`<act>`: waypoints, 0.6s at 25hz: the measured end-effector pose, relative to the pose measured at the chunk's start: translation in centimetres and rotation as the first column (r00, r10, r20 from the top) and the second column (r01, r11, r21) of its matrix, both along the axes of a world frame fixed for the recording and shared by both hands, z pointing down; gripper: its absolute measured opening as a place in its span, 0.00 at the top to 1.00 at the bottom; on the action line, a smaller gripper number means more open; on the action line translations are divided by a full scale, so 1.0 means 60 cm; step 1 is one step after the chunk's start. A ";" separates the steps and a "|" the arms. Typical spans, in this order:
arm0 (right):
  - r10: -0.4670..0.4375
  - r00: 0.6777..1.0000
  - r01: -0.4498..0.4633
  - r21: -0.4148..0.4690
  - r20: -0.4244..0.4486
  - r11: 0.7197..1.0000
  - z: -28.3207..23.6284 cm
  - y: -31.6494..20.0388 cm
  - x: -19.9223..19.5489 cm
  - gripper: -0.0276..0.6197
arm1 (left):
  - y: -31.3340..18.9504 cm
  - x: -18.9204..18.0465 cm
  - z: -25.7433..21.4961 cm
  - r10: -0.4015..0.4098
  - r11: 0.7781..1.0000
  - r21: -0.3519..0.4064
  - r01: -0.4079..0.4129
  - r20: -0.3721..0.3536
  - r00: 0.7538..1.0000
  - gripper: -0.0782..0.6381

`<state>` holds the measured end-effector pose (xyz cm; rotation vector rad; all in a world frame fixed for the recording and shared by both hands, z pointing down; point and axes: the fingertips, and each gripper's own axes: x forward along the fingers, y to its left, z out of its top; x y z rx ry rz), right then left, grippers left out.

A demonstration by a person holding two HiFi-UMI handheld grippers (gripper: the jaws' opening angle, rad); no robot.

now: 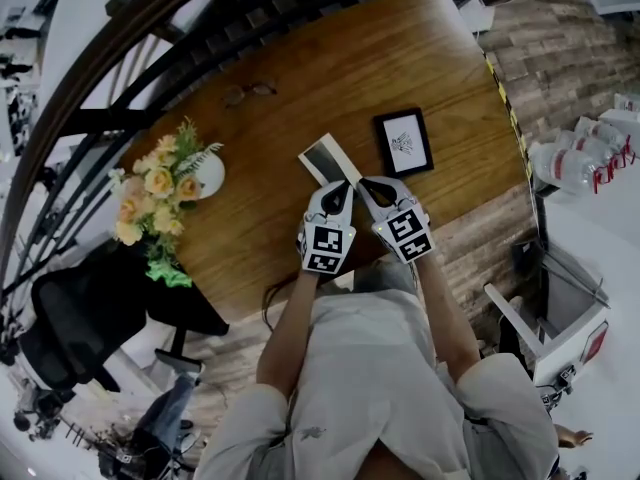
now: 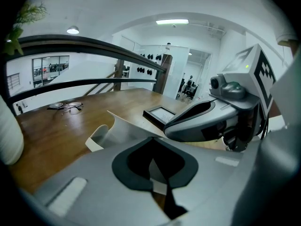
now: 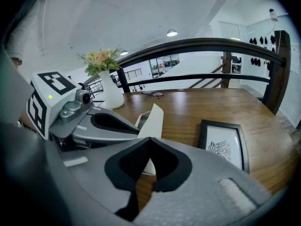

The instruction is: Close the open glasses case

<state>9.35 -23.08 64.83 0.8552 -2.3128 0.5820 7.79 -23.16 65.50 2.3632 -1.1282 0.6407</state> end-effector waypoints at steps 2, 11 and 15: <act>0.001 1.000 -0.001 0.000 0.000 1.000 0.000 0.002 -0.002 0.95 | 0.003 -0.001 0.001 0.000 1.000 -0.002 0.000 -0.001 1.000 0.87; -0.005 1.000 0.005 0.006 -0.005 1.000 0.000 0.011 -0.011 0.95 | 0.013 -0.009 0.004 0.000 1.000 -0.013 0.000 -0.004 1.000 0.87; -0.012 1.000 0.012 -0.001 -0.010 1.000 0.003 0.018 -0.014 0.95 | 0.018 -0.015 0.006 -0.008 1.000 -0.021 0.008 -0.003 1.000 0.87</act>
